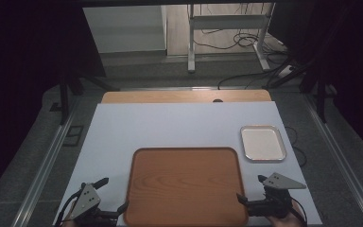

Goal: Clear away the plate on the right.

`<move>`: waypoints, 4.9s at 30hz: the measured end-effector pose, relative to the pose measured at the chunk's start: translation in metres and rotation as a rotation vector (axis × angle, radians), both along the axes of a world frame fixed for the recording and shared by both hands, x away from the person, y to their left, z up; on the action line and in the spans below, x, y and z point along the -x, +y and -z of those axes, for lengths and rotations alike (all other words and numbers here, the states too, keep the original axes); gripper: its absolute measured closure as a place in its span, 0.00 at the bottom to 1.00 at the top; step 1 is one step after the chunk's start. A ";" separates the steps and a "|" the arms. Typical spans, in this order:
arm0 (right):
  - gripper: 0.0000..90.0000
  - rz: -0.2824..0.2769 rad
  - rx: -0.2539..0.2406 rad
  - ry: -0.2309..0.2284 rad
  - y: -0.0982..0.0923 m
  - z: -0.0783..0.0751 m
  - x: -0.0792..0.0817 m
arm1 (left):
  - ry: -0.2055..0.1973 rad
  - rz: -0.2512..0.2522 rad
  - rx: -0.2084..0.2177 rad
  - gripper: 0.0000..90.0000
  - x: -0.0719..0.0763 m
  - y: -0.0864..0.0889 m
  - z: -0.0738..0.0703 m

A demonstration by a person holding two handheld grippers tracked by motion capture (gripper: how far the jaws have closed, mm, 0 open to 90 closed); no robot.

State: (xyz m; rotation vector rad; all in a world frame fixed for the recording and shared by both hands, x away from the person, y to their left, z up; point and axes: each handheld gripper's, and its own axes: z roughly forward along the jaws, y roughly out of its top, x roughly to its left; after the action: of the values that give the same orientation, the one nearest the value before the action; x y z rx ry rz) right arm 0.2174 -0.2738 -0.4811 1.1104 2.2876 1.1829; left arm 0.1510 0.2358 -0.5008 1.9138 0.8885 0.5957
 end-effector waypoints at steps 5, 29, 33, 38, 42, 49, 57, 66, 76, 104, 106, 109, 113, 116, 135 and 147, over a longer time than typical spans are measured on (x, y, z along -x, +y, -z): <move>0.00 0.013 -0.007 -0.019 -0.001 -0.002 -0.001 | 0.001 -0.001 0.002 0.01 0.000 0.000 0.000; 0.00 0.085 -0.065 -0.032 -0.012 -0.001 -0.029 | -0.001 0.004 -0.008 0.02 0.000 -0.001 0.000; 0.00 0.094 -0.061 -0.031 -0.014 -0.001 -0.034 | -0.002 0.004 -0.007 0.02 0.000 -0.001 0.000; 0.00 0.100 -0.053 -0.042 -0.016 -0.001 -0.042 | -0.004 0.007 -0.013 0.02 0.000 -0.002 0.000; 0.00 0.108 -0.048 -0.038 -0.018 0.000 -0.048 | -0.003 0.007 -0.012 0.02 0.000 -0.002 0.000; 0.00 0.129 -0.043 -0.047 -0.022 0.000 -0.058 | -0.005 0.010 -0.011 0.02 0.000 -0.001 0.000; 0.00 0.161 -0.032 -0.061 -0.030 0.002 -0.074 | -0.003 0.013 -0.010 0.02 0.000 -0.001 0.000; 0.00 0.193 -0.007 -0.066 -0.041 0.003 -0.090 | -0.002 0.011 -0.004 0.02 0.000 -0.001 0.000; 0.00 0.245 -0.025 -0.076 -0.058 0.000 -0.107 | -0.002 0.010 -0.002 0.02 0.000 0.000 0.000; 0.01 0.407 0.012 0.016 -0.089 0.004 -0.153 | -0.003 0.012 -0.014 0.02 0.000 -0.002 0.000; 0.07 0.430 0.023 0.037 -0.091 0.006 -0.159 | -0.004 0.012 -0.015 0.02 0.000 -0.002 0.000; 0.17 0.448 0.038 0.055 -0.095 0.008 -0.164 | -0.002 0.011 -0.015 0.02 -0.001 -0.002 0.000; 0.28 0.466 0.047 0.090 -0.101 0.010 -0.171 | -0.003 0.012 -0.018 0.02 -0.001 -0.002 0.000; 0.34 0.476 0.054 0.108 -0.107 0.011 -0.176 | -0.003 0.014 -0.021 0.02 -0.001 -0.002 0.000; 0.84 0.501 -0.006 0.269 -0.129 0.023 -0.196 | -0.005 0.019 -0.028 0.02 0.000 -0.003 0.000; 0.98 0.509 -0.140 0.306 -0.133 0.014 -0.192 | -0.007 0.022 -0.030 0.02 0.000 -0.003 0.000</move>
State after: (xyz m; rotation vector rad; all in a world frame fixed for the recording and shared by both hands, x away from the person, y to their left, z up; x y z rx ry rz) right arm 0.4090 -0.4067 -0.4952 1.8980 1.9500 1.0290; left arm 0.1512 0.2325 -0.5009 1.9449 0.8576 0.6058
